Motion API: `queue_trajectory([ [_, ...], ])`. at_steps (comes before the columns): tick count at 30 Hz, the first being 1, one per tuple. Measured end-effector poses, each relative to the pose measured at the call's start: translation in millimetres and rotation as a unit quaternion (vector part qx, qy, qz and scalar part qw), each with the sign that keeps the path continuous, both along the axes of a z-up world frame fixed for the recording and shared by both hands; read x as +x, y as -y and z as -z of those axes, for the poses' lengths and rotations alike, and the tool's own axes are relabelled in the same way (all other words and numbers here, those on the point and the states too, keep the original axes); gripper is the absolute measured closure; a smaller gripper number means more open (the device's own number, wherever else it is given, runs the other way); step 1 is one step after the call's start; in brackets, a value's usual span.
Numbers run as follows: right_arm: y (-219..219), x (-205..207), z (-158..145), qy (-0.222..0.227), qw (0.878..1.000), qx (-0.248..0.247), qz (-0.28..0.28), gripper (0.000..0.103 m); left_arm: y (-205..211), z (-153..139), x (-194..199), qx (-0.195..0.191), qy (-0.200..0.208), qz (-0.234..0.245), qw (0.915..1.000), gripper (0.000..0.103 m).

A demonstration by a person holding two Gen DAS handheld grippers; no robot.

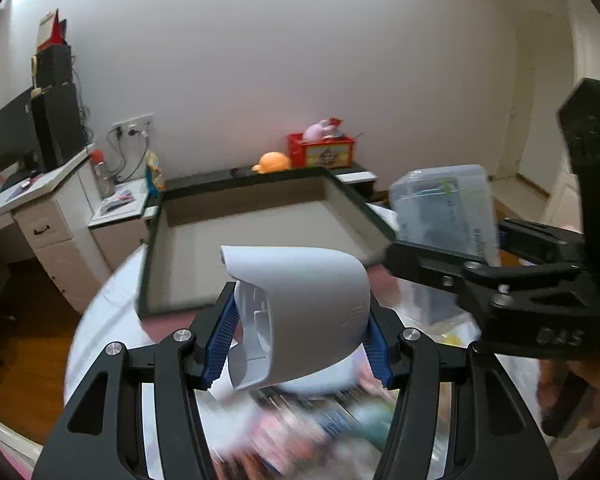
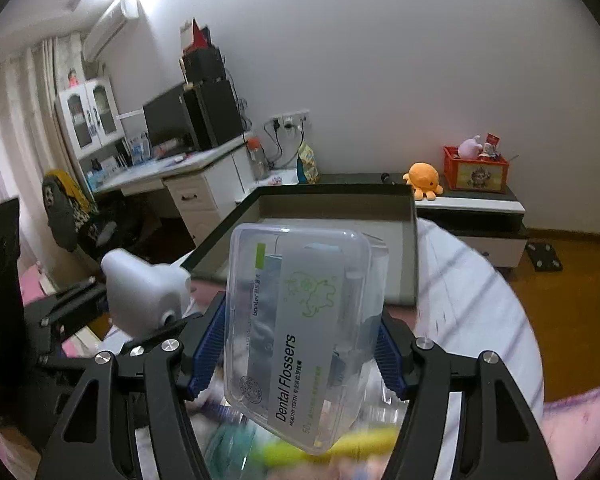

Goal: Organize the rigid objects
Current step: 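Carry the flosser case and hair dryer into the pink box and release both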

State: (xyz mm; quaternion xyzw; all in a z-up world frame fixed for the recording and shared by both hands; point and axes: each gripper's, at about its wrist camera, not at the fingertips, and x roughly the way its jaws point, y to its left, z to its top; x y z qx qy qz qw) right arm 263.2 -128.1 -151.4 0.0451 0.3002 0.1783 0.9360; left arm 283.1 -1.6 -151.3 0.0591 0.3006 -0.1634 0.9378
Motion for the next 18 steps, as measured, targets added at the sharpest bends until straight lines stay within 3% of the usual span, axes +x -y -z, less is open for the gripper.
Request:
queue_trajectory([
  [3, -6.4, 42.5, -0.1, -0.022, 1.0, -0.006, -0.003, 0.036, -10.2, 1.7, 47.1, 0.031, -0.006, -0.023, 0.9992, 0.045],
  [9, -18.4, 118.7, 24.9, -0.095, 0.995, -0.02, -0.006, 0.036, -34.1, 30.0, 134.2, 0.042, -0.079, -0.049, 0.9948, 0.045],
  [14, -27.5, 154.6, 55.2, -0.151, 0.988, -0.038, -0.003, 0.036, -33.6, 55.1, 165.4, 0.065, -0.115, -0.058, 0.9896, 0.045],
  [18, -25.2, 170.3, 66.4, -0.173, 0.984, -0.051, 0.003, 0.036, -38.8, 69.4, 179.3, 0.055, -0.138, -0.059, 0.9871, 0.045],
])
